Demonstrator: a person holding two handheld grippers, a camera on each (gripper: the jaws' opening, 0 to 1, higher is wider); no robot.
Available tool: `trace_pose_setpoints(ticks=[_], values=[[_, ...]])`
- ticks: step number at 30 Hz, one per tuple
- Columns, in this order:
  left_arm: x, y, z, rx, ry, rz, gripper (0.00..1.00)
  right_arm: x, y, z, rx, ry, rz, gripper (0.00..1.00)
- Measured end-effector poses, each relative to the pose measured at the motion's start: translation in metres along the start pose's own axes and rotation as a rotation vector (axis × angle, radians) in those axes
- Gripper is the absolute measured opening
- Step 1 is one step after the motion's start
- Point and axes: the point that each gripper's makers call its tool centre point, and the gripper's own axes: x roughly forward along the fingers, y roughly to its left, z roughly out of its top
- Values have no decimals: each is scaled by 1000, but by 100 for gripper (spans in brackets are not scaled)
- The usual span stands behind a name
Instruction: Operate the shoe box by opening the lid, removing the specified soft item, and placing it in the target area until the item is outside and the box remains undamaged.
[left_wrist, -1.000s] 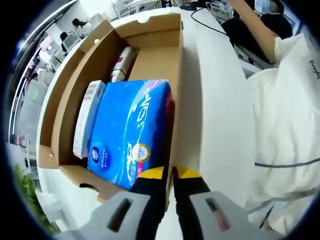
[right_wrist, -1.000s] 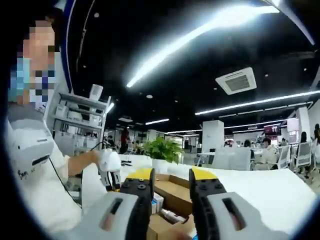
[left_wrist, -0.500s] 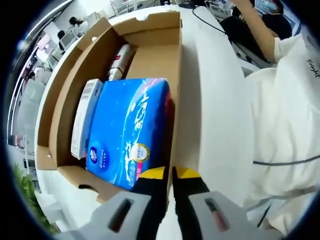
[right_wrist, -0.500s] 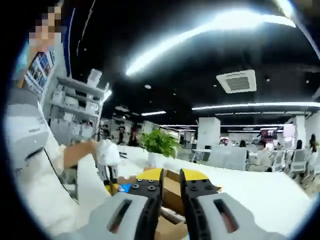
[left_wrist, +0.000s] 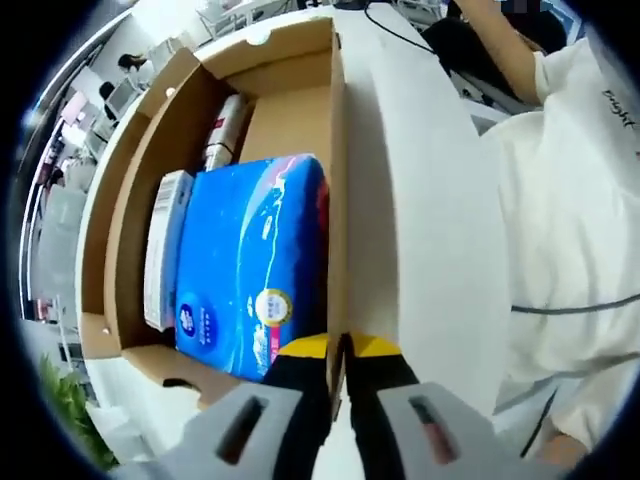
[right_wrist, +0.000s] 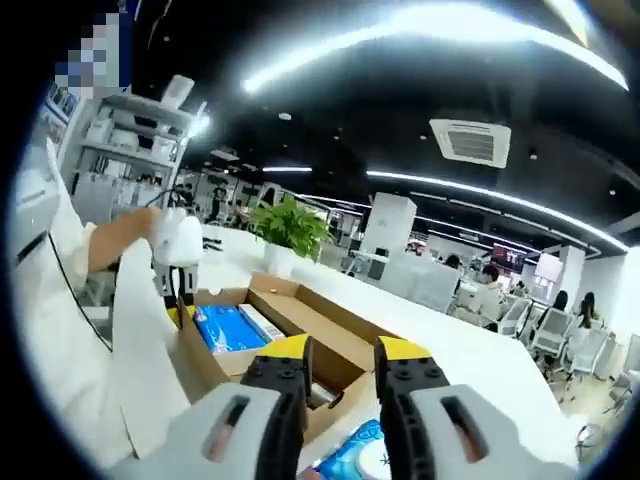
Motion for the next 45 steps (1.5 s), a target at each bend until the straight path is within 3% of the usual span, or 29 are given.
trace_pose_setpoints(ticks=[7,10,12,20,23,25,28,32,35,43,45], values=[[0,2,-1,-56,19,-4,5,13,14,0,-5,-30,46,23],[1,5,-5,61,52,2,4,17,19,-5,-37,14,73,23],[3,6,-7,11,77,5,5,19,21,-5,-34,13,95,24],[4,6,-10,-12,117,20,6,26,42,12,-44,-28,136,21],[2,4,-9,-15,115,24,6,27,46,6,-50,-15,143,21],[2,4,-9,-16,113,24,6,28,47,1,-110,-25,139,21],[2,4,-9,-19,111,26,6,31,46,-11,-112,-8,103,21],[2,4,-9,-19,113,27,6,39,54,-16,-102,10,143,21],[2,3,-10,-27,118,26,6,44,55,-10,-150,16,153,18],[1,3,-8,-4,102,28,6,58,54,3,-158,32,215,18],[-1,4,-3,-6,33,15,6,65,56,2,-140,54,248,18]])
